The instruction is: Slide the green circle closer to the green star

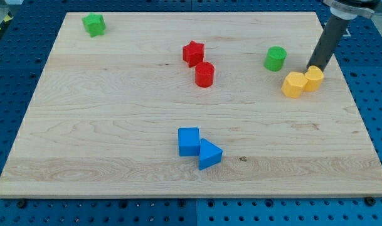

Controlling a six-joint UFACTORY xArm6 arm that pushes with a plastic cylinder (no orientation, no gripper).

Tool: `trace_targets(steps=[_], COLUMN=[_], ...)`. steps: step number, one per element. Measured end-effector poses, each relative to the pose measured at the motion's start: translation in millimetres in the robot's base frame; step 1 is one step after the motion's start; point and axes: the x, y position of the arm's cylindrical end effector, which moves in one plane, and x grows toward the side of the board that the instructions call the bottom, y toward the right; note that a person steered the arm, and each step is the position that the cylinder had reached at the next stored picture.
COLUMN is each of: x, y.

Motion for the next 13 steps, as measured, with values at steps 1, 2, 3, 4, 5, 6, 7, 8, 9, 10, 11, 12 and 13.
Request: trace_targets(steps=[1, 2, 3, 4, 5, 6, 7, 8, 9, 10, 11, 12, 13], x=[0, -2, -10, -25, -39, -55, -72, -80, -80, -85, -85, -78, -69], y=[-11, -19, -37, -68, -104, -146, -188, -229, -259, -287, -312, -314, -314])
